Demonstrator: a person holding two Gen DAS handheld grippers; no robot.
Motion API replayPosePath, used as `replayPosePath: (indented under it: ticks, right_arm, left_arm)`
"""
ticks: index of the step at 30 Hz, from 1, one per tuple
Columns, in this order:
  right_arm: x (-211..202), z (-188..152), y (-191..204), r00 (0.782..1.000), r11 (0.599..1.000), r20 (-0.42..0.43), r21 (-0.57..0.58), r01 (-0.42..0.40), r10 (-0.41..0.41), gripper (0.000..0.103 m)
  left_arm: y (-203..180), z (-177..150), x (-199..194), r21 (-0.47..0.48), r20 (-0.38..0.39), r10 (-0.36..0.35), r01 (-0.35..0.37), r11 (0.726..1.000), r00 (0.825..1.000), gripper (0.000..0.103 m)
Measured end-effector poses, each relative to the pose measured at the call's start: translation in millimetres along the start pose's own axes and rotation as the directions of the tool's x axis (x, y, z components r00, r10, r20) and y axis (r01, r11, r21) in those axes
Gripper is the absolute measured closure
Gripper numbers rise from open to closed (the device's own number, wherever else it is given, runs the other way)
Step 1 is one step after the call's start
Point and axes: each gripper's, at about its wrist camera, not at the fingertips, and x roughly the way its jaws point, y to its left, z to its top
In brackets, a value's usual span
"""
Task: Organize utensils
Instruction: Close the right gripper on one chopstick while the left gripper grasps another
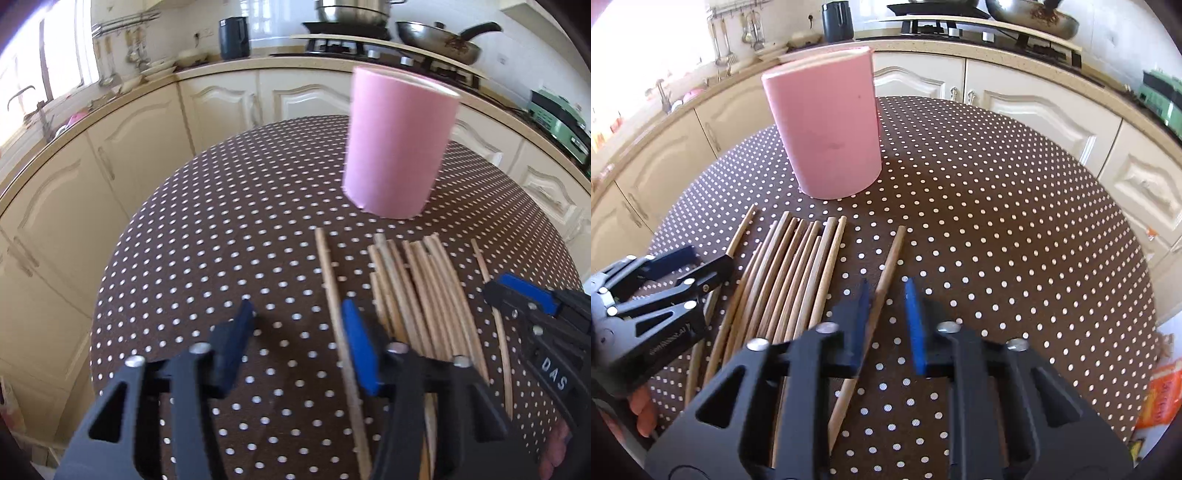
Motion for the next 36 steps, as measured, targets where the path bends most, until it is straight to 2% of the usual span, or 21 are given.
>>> replayPosePath:
  ticks: [1, 2, 3, 5, 6, 7, 15, 20, 21, 23, 25, 26, 28, 29, 30, 32, 36]
  right_arm:
    - [0, 0, -2, 1.000, 1.000, 0.000, 0.009, -0.014, 0.014, 0.093]
    - [0, 0, -5, 0.999, 0.999, 0.000, 0.020, -0.032, 0.032, 0.093]
    - [-1, -1, -7, 0.999, 0.998, 0.000, 0.028, -0.047, 0.047, 0.094]
    - [-3, -4, -10, 0.991, 0.990, 0.008, 0.049, -0.134, 0.134, 0.095]
    - [-7, -5, -13, 0.978, 0.977, 0.031, 0.056, -0.206, 0.205, 0.095]
    - [-12, -9, -11, 0.974, 0.973, 0.046, 0.057, -0.222, 0.220, 0.095]
    - [-42, -14, -12, 0.961, 0.974, 0.183, 0.051, -0.220, 0.208, 0.095]
    - [-67, -15, -14, 0.925, 0.964, 0.290, 0.024, -0.265, 0.247, 0.095]
    - [-68, -13, -12, 0.924, 0.967, 0.297, 0.013, -0.254, 0.239, 0.095]
    - [-64, -6, -8, 0.952, 0.984, 0.256, 0.006, -0.178, 0.170, 0.095]
    - [-55, -4, -12, 0.965, 0.980, 0.189, 0.041, -0.192, 0.181, 0.095]
    - [-49, -4, -12, 0.968, 0.977, 0.158, 0.055, -0.204, 0.193, 0.093]
    - [-36, -4, -12, 0.982, 0.984, 0.098, 0.064, -0.169, 0.162, 0.070]
    - [-34, -5, -11, 0.987, 0.988, 0.090, 0.063, -0.140, 0.134, 0.034]
    - [-34, -7, -10, 0.990, 0.993, 0.101, 0.060, -0.103, 0.097, 0.027]
    - [-35, -9, -5, 0.991, 0.996, 0.112, 0.039, -0.076, 0.071, 0.027]
    - [-23, -10, 13, 0.997, 0.999, 0.074, -0.045, 0.013, -0.009, 0.027]
  left_arm:
    - [-3, 0, -1, 0.015, 0.003, -0.006, 0.006, 1.000, 1.000, 0.071]
    - [-6, 0, -1, 0.023, 0.004, -0.012, 0.011, 1.000, 1.000, 0.086]
    - [-7, 0, -1, 0.018, 0.005, 0.006, -0.006, 1.000, 1.000, 0.096]
    - [-6, 0, -2, 0.006, 0.006, -0.016, 0.016, 1.000, 1.000, 0.097]
    - [-5, 0, -2, -0.001, 0.007, -0.042, 0.042, 0.999, 0.999, 0.097]
    - [-3, 1, -2, -0.011, 0.010, -0.058, 0.058, 0.998, 0.998, 0.097]
    - [1, -3, -27, -0.028, 0.142, -0.094, 0.099, 0.995, 0.985, 0.097]
    - [-1, -2, -49, -0.028, 0.250, -0.109, 0.120, 0.992, 0.962, 0.097]
    - [0, -1, -53, -0.032, 0.269, -0.116, 0.129, 0.991, 0.956, 0.097]
    - [2, 1, -57, -0.041, 0.278, -0.132, 0.149, 0.988, 0.952, 0.097]
    - [3, 3, -57, -0.049, 0.274, -0.130, 0.148, 0.988, 0.953, 0.097]
    - [4, 3, -56, -0.053, 0.271, -0.128, 0.148, 0.988, 0.954, 0.097]
    - [8, 4, -52, -0.061, 0.254, -0.137, 0.157, 0.986, 0.957, 0.097]
    - [10, 3, -50, -0.067, 0.242, -0.147, 0.168, 0.984, 0.959, 0.097]
    - [13, 3, -46, -0.078, 0.222, -0.162, 0.183, 0.980, 0.962, 0.097]
    - [15, 1, -41, -0.090, 0.196, -0.176, 0.197, 0.976, 0.965, 0.097]
    - [17, -4, -34, -0.092, 0.175, -0.181, 0.199, 0.976, 0.968, 0.097]
